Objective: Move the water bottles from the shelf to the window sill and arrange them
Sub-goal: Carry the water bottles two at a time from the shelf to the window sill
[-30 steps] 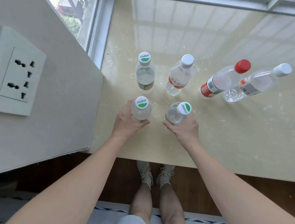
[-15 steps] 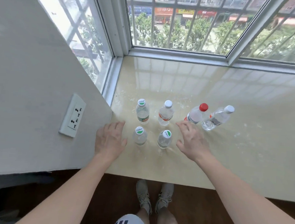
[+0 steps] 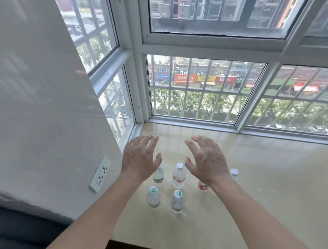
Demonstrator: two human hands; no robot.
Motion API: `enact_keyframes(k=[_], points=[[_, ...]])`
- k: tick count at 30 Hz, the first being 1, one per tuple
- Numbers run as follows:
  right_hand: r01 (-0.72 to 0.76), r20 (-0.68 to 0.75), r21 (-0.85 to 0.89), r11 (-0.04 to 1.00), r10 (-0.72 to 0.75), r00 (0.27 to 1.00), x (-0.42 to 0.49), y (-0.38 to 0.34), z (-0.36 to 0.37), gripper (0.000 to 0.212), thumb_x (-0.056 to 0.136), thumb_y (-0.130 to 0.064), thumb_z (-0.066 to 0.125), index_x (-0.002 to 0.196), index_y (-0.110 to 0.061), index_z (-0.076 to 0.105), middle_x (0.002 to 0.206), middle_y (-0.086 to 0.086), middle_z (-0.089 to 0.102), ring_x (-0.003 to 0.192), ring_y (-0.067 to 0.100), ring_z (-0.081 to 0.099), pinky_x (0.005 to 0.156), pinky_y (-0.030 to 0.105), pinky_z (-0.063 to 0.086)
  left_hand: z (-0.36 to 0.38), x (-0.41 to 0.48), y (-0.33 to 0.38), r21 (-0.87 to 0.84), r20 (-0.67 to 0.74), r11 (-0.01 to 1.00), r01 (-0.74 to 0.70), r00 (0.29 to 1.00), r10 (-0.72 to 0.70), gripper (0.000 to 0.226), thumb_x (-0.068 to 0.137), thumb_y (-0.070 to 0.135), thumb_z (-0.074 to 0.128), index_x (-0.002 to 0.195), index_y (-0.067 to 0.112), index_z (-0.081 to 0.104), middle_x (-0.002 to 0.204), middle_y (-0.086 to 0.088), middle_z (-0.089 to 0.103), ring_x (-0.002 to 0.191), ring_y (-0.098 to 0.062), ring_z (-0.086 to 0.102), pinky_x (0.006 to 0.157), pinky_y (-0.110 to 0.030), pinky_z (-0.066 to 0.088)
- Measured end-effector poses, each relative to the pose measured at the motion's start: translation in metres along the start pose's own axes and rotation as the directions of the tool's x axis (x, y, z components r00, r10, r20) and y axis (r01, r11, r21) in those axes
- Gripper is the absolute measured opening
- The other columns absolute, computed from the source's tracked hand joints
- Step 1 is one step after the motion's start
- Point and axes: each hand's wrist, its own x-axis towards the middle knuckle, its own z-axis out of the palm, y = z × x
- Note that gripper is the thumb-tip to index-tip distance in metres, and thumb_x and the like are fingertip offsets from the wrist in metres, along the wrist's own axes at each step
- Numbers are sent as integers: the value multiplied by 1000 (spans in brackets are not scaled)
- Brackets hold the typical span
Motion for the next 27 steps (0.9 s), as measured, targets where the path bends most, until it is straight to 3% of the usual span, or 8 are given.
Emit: enact_keyframes(k=[6,11,16,19,24,27], points=[[-89,-29,-44,995,88,996,-17,15,-27,50,77,-36,65,123,-16,63,122,9,65,116,32,59,103,45,46,-9,13,38,-50,-13,992,-119,993,118,57,83,50,53,132,21,57,127,1,63,117,-26,57,100,-45,44],[-316,-50,-98,944,313,949,-67,35,-46,51,78,-39,63,125,-18,63,122,8,64,117,30,59,103,44,47,-2,16,76,-114,4,945,-308,951,310,59,85,53,47,135,23,53,133,4,60,122,-24,53,103,-43,41],[-564,-108,-173,807,554,826,-149,45,-70,51,75,-41,66,120,-19,65,118,6,66,105,29,63,94,43,51,4,7,130,-224,35,834,-504,851,523,59,84,54,45,135,24,52,133,6,58,123,-23,52,104,-41,39],[-684,-153,-205,700,668,729,-199,44,-89,49,78,-41,61,121,-18,64,118,7,65,108,29,61,95,44,50,3,-6,169,-290,11,732,-616,763,646,57,83,54,46,132,25,53,130,6,60,121,-23,53,102,-41,41],[-815,-239,-255,521,782,575,-280,32,-118,46,78,-35,68,119,-15,65,116,8,65,110,29,60,96,43,50,-4,-37,238,-349,-34,560,-751,608,793,56,85,54,49,134,26,50,133,8,58,124,-21,51,105,-40,38],[-865,-248,-265,426,837,488,-321,28,-129,46,82,-39,62,123,-16,64,121,6,63,115,27,57,101,45,48,-6,-58,275,-373,-52,468,-801,522,851,56,87,54,50,136,27,48,136,8,56,126,-20,48,106,-40,36]])
